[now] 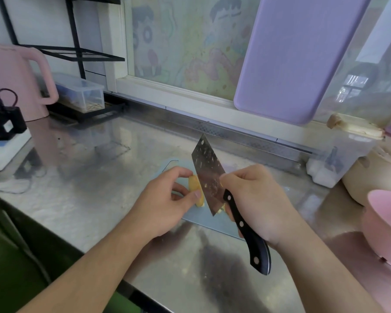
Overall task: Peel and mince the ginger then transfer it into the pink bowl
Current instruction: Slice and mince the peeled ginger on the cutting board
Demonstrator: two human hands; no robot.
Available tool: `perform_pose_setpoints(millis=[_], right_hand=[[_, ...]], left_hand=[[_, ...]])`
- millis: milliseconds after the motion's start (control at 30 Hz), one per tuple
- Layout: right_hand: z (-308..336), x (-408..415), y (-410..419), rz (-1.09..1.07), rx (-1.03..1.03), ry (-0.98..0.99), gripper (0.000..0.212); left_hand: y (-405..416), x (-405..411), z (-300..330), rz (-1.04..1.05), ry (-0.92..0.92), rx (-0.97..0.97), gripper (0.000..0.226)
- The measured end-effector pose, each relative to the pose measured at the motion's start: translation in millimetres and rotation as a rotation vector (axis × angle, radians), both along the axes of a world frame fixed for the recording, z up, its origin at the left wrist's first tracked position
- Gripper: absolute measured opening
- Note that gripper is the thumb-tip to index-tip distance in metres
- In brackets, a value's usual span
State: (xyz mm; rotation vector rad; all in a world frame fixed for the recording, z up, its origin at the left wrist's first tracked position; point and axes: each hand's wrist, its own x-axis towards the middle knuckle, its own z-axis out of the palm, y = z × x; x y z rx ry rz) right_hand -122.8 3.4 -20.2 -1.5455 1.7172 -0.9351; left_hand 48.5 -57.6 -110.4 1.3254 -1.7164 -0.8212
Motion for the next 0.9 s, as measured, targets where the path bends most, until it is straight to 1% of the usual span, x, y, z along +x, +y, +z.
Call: perform_pose_setpoints(millis=[167,333,467,567,667,767,867,900], right_hand=[[-2,-9,-4,-0.051,-0.036,-0.008,0.034],[-17,-12,-9,-0.022,0.073,-0.015,0.032],[-25,-7,-11,-0.008,0.109,-0.054,0.030],[-29,-5,-10,-0.004,0.103,-0.045,0.031],[-34,-3,-12,0.010,0.087,-0.044,0.034],[-36,-6,-15,-0.011,0.085,0.000,0.034],[-33,-16,-19,-0.070,0.028,0.113,0.031],[-32,-19,-20,-0.079,0.019,0.116,0.030]], left_hand=[[-1,0,0,0.026,0.066,-0.015,0.037],[-1,3,1,0.066,0.050,0.014,0.038],[0,4,0,0.062,0.045,0.031,0.041],[-1,5,0,0.098,0.047,0.045,0.037],[-2,6,1,0.149,0.088,0.045,0.031],[-1,5,2,0.162,0.087,0.027,0.028],[0,4,1,0.164,0.077,-0.016,0.027],[0,3,1,0.161,0.066,-0.032,0.027]])
